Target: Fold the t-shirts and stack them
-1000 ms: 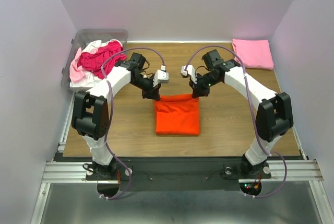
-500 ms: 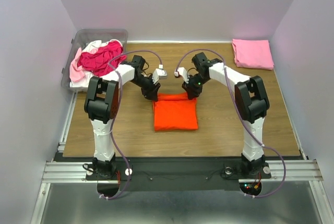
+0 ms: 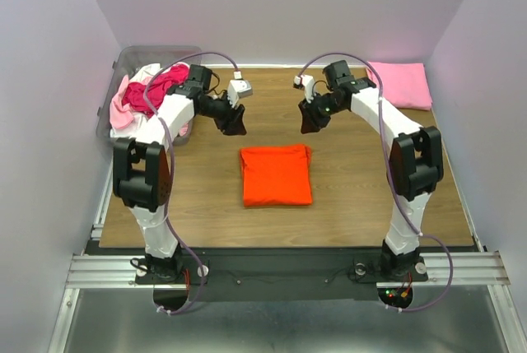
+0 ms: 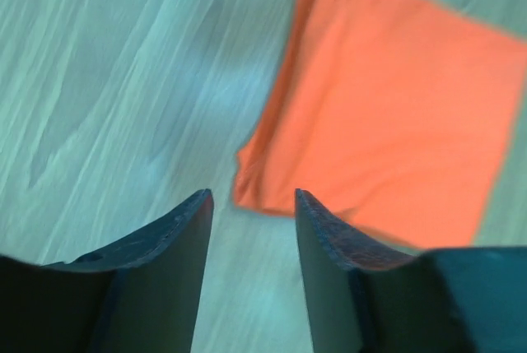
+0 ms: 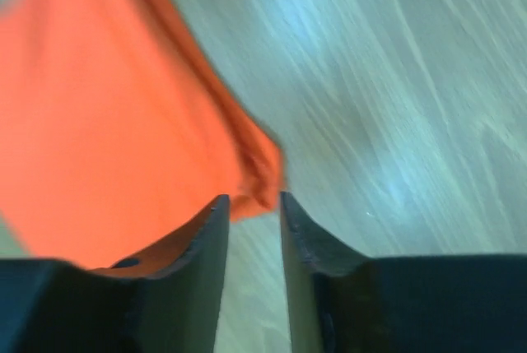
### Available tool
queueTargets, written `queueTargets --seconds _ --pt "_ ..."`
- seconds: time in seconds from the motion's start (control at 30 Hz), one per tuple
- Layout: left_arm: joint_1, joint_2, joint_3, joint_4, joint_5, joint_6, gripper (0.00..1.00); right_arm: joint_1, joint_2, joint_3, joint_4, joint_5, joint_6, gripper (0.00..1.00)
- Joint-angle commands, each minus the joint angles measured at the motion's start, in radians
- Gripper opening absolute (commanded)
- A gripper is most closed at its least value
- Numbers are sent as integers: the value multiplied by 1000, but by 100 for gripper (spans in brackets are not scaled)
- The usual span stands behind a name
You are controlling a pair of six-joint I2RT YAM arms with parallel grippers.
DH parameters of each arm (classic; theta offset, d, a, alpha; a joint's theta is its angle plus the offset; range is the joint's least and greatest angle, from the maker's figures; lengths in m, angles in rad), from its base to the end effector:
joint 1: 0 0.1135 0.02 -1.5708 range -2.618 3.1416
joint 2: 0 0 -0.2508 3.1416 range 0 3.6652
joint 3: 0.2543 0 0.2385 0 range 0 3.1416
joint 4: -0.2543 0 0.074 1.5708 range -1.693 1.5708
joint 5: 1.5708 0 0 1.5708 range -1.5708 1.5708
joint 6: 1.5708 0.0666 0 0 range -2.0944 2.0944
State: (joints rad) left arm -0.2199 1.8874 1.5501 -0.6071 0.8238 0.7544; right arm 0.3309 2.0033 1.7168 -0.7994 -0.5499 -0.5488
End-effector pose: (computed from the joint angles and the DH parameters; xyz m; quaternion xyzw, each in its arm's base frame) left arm 0.3852 -0.1362 0.2355 0.5171 0.7126 -0.2928 0.3729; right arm 0.3901 0.1708 0.2178 -0.4568 0.8176 0.2369 0.2584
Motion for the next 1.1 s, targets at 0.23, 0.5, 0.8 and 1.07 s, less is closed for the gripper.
queueTargets --seconds 0.23,0.5,0.8,1.07 --pt "-65 -19 -237 230 179 -449 45 7 67 -94 74 -441 331 25" --pt "-6 219 -124 379 65 -624 44 -107 323 15 226 -283 455 25" --pt "68 116 1 225 208 -524 45 -116 168 141 224 -320 470 35" --pt "-41 -132 -341 601 334 -900 47 -24 -66 -226 348 -443 659 42"
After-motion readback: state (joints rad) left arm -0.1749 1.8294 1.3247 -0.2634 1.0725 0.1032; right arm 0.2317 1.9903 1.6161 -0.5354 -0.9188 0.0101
